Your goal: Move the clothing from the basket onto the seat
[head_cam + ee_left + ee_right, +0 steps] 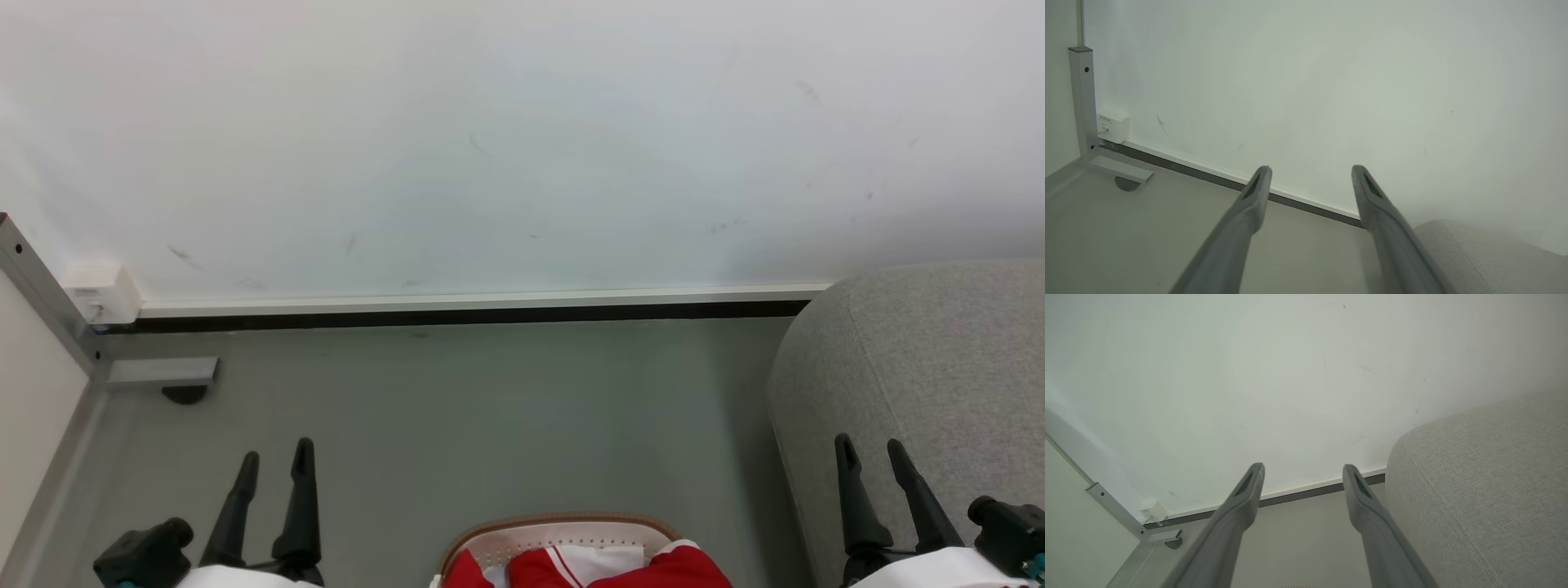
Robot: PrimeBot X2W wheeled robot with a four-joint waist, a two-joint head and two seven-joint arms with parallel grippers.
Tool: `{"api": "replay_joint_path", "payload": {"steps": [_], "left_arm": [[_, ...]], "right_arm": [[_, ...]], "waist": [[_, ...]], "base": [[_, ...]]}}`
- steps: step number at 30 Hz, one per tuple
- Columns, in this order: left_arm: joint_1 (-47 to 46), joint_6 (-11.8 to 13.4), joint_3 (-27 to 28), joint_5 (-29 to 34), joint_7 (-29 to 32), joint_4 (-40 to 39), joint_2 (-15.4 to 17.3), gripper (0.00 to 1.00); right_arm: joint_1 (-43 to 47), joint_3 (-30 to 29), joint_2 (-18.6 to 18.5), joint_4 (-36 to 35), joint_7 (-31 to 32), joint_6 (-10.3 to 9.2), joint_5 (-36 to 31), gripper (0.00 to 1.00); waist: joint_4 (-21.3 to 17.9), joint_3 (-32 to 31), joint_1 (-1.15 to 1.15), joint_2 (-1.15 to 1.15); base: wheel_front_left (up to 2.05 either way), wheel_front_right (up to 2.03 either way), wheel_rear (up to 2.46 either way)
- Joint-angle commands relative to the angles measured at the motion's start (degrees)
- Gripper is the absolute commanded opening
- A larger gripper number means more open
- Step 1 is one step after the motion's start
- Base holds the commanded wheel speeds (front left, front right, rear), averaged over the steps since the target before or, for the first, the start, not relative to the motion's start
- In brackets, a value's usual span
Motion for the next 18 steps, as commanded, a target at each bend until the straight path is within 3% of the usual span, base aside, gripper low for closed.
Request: {"api": "replay_joint_path", "payload": {"steps": [1, 18], "left_arm": [[0.34, -0.11, -0.01, 1.40, -0.59, -0.34, 0.63, 1.00], [0.73, -0.68, -0.76, 10.00, -2.71, 0.41, 0.87, 1.00]], "right_arm": [[-0.60, -0.34, -0.12, -0.24, -0.35, -0.07, -1.48, 1.00], [-0.41, -0.31, 1.10, 0.34, -1.69, -0.09, -11.01, 1.00]], "waist": [[-0.01, -0.02, -0.01, 0.00], [-0.29, -0.25, -0.01, 0.00]], "base": [[0.00, 0.00, 0.00], [0.00, 0.00, 0.00]]}}
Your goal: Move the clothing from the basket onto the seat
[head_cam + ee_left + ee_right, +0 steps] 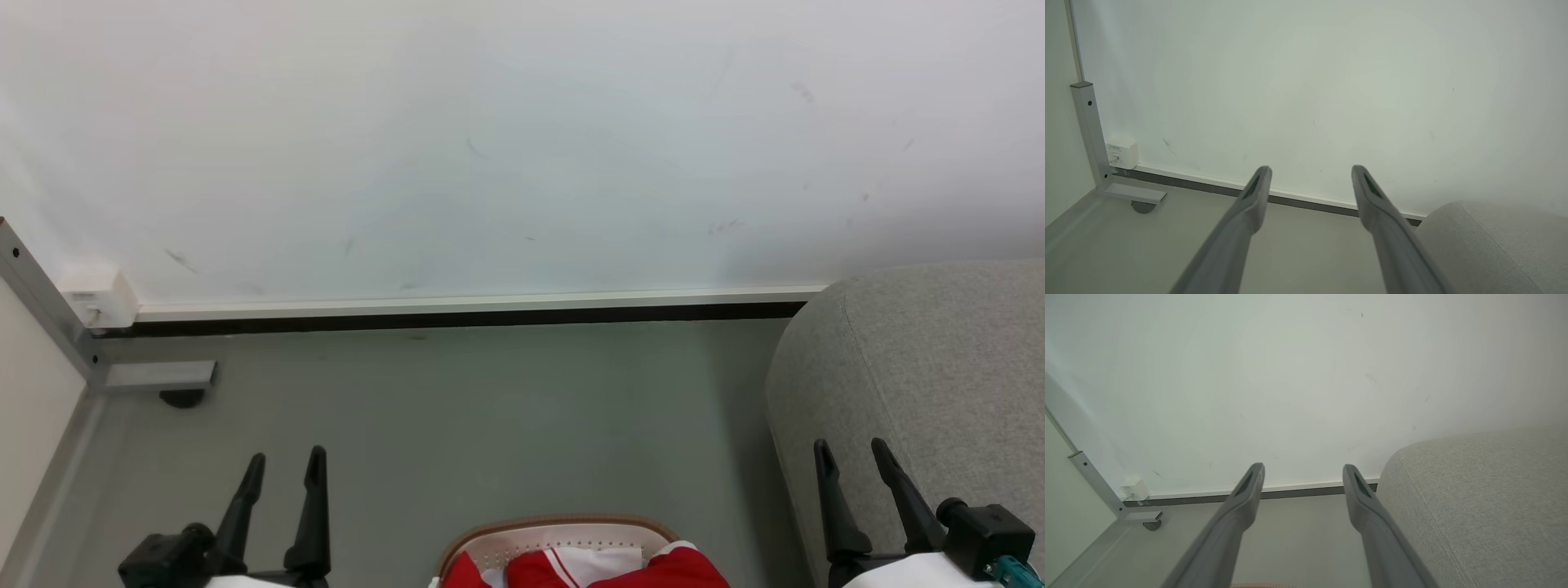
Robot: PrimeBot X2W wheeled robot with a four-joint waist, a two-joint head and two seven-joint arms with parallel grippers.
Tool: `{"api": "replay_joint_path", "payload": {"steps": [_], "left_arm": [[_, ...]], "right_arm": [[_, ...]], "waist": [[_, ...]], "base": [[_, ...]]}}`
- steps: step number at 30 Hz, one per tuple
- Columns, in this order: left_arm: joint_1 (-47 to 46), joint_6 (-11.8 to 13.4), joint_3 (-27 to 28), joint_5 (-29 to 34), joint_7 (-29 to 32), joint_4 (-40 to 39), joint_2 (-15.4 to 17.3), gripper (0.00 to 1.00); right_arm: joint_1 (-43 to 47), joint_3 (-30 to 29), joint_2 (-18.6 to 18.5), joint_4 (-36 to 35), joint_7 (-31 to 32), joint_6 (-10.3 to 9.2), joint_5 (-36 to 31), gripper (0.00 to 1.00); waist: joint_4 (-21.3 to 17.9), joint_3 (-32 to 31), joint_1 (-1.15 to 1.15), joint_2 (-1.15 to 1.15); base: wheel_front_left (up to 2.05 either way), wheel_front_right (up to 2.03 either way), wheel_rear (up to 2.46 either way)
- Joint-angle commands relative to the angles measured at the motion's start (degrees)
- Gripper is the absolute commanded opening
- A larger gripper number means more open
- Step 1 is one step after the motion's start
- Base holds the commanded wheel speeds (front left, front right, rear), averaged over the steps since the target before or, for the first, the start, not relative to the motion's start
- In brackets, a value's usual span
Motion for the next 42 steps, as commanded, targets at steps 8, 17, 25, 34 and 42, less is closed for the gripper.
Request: {"api": "replay_joint_path", "payload": {"steps": [8, 17, 25, 34, 42], "left_arm": [[0.15, -0.34, -0.10, 4.92, -1.29, 0.12, 0.71, 1.00], [0.20, -0.47, -0.07, 7.59, -2.35, 0.95, 0.48, 1.00], [0.44, -0.56, -0.15, 10.76, -3.09, 1.65, 0.38, 1.00], [0.23, -0.60, 0.12, 12.18, -3.54, 1.74, 0.27, 1.00], [0.30, -0.71, 0.26, 11.59, -3.51, 2.04, 0.21, 1.00]], "right_arm": [[-0.48, -0.04, 0.24, 0.08, -1.10, -0.10, -4.62, 1.00], [-0.53, 0.47, 0.75, 0.81, -1.37, -0.10, -8.23, 1.00], [-0.62, 0.92, 1.13, 1.16, -2.11, -0.11, -10.65, 1.00], [-0.90, 1.19, 1.31, 1.43, -2.81, -0.12, -12.16, 1.00], [-1.23, 1.27, 1.30, 1.72, -3.05, -0.12, -11.53, 1.00]], "waist": [[-0.05, -0.29, 0.00, 0.00], [-0.10, -0.37, -0.01, 0.00], [-0.23, -0.66, -0.01, 0.00], [-0.29, -0.66, -0.01, 0.00], [-0.27, -0.82, -0.01, 0.00]], "base": [[0.00, 0.00, 0.00], [0.00, 0.00, 0.00], [0.00, 0.00, 0.00], [0.00, 0.00, 0.00], [0.00, 0.00, 0.00]]}}
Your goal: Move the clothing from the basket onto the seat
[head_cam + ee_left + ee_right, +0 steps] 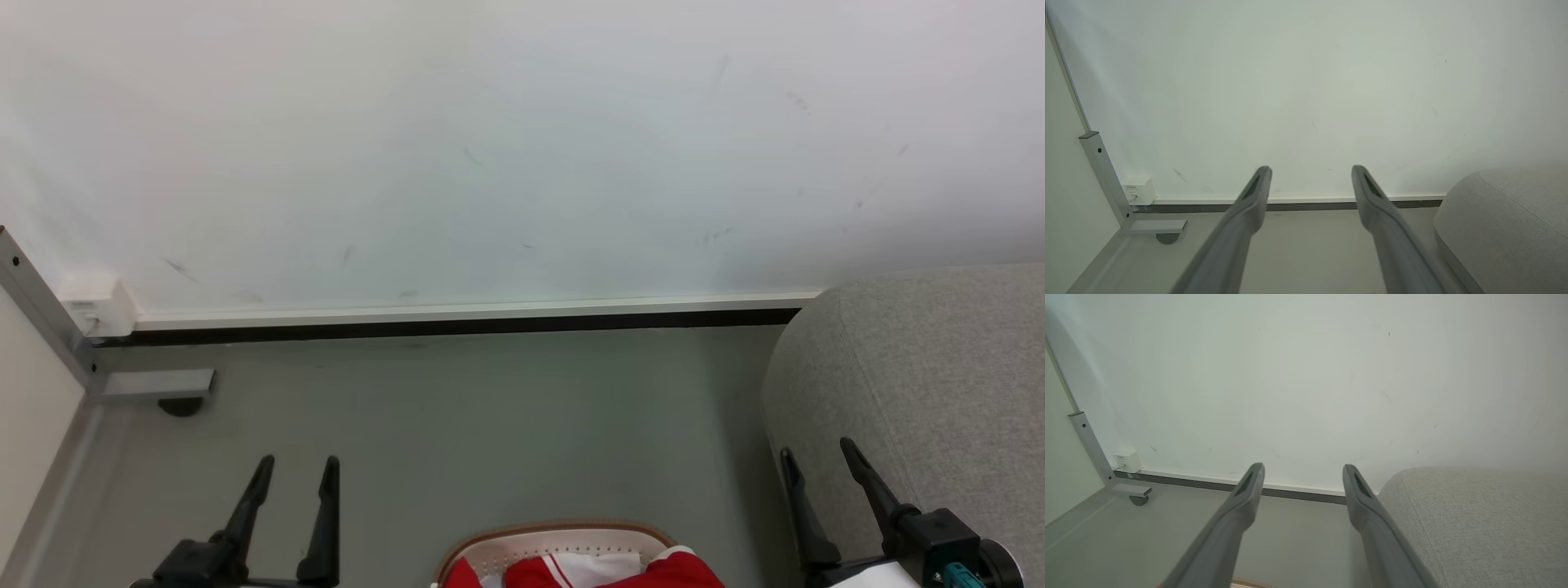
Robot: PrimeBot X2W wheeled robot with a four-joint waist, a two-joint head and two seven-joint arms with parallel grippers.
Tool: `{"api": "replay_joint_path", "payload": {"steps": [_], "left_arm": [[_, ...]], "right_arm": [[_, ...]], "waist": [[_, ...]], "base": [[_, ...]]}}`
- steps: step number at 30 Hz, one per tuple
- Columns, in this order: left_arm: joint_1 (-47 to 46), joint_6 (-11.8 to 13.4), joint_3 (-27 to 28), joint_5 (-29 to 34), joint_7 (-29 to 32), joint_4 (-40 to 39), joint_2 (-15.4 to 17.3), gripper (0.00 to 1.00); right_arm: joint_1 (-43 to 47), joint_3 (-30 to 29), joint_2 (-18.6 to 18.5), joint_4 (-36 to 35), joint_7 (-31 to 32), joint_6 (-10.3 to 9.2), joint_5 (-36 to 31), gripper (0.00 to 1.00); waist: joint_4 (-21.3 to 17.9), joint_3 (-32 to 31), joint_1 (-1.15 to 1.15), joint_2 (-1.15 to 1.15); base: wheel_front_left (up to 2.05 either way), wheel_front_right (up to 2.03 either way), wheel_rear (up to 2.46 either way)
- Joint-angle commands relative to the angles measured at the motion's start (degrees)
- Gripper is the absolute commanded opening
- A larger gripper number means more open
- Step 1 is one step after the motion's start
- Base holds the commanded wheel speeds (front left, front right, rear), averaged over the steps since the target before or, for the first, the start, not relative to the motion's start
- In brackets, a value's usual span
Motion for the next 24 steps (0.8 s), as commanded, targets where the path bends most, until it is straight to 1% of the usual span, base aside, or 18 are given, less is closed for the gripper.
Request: {"api": "replay_joint_path", "payload": {"steps": [1, 13, 18, 24], "left_arm": [[0.30, -0.11, 0.09, -0.44, -0.06, 0.16, 0.21, 1.00], [0.32, -0.20, 0.21, -0.98, -0.06, 0.17, 0.16, 1.00], [0.18, -0.22, 0.41, -2.10, -0.06, 0.36, 0.15, 1.00], [-0.52, 0.76, -0.38, -3.82, -0.06, 0.98, 0.14, 1.00]], "right_arm": [[-0.72, 0.09, 0.02, 0.11, -0.27, -0.12, 0.30, 1.00], [-1.10, 0.44, 0.02, 0.25, -0.36, -0.12, 0.61, 1.00], [-1.12, -0.11, 0.00, -0.09, -0.71, -0.12, 2.56, 1.00], [-1.46, 0.12, -0.02, -0.25, -1.12, -0.12, 3.14, 1.00]], "waist": [[0.01, -0.09, 0.00, 0.00], [-0.53, -0.19, 0.00, 0.00], [-1.20, 0.06, 0.00, 0.00], [-2.64, 0.61, 0.00, 0.00]], "base": [[0.00, 0.00, 0.00], [0.00, 0.00, 0.00], [0.00, 0.00, 0.00], [0.00, 0.00, 0.00]]}}
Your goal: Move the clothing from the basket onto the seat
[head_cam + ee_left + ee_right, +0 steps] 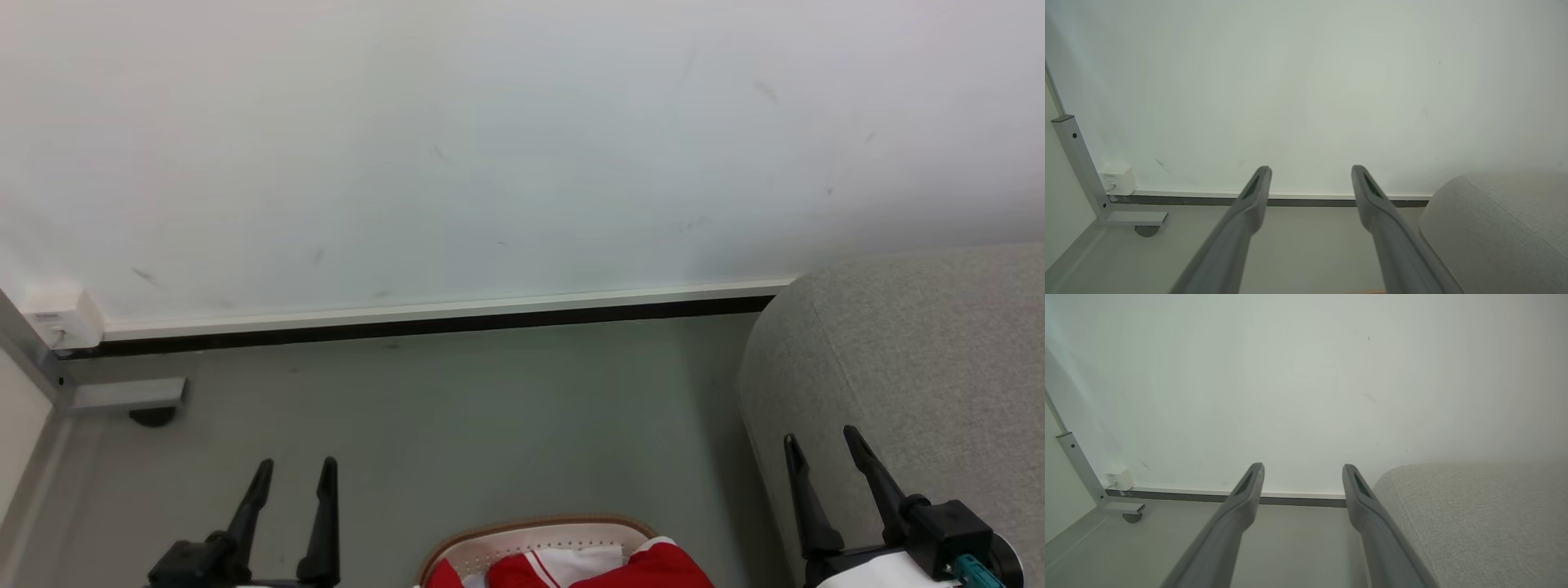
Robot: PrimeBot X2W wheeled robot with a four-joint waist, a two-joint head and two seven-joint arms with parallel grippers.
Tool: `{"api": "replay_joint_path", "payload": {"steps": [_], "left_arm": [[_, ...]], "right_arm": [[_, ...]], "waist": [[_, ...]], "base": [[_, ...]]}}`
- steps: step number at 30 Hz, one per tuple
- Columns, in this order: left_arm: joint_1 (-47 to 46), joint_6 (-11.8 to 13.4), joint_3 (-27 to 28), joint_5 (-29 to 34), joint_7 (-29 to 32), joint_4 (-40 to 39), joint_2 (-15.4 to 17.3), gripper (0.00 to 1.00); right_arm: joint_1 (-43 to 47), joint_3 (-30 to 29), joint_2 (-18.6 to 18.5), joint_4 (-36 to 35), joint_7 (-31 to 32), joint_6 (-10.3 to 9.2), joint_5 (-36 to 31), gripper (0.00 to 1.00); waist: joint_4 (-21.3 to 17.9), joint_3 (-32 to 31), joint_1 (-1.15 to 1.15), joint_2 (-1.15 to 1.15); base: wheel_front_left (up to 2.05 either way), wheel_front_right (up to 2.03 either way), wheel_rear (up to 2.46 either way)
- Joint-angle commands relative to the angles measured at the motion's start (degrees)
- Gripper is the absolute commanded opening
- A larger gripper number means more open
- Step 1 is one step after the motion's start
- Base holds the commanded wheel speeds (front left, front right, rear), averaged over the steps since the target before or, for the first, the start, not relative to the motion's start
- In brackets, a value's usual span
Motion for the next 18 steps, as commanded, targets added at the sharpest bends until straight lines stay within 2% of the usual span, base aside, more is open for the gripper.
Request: {"api": "replay_joint_path", "payload": {"steps": [1, 12, 18], "left_arm": [[-0.55, 0.27, -0.01, -0.48, -0.06, 0.23, 0.18, 1.00], [-3.11, -0.27, -2.43, 0.24, -0.06, 3.34, 0.20, 1.00], [-5.65, -0.54, -3.93, 0.66, -0.06, 5.14, 0.51, 1.00]], "right_arm": [[-0.63, 0.04, -0.07, -0.38, -0.47, -0.12, 0.40, 1.00], [-1.62, -1.14, -0.08, -2.04, -0.90, -0.12, 1.83, 1.00], [-3.05, -2.08, -0.08, -4.62, -0.91, -0.12, 4.16, 1.00]], "waist": [[-0.43, 0.30, 0.00, 0.00], [-4.86, 3.33, 0.00, 0.00], [-7.44, 7.31, 0.00, 0.00]], "base": [[0.00, 0.00, 0.00], [0.00, 0.00, 0.00], [0.00, 0.00, 0.00]]}}
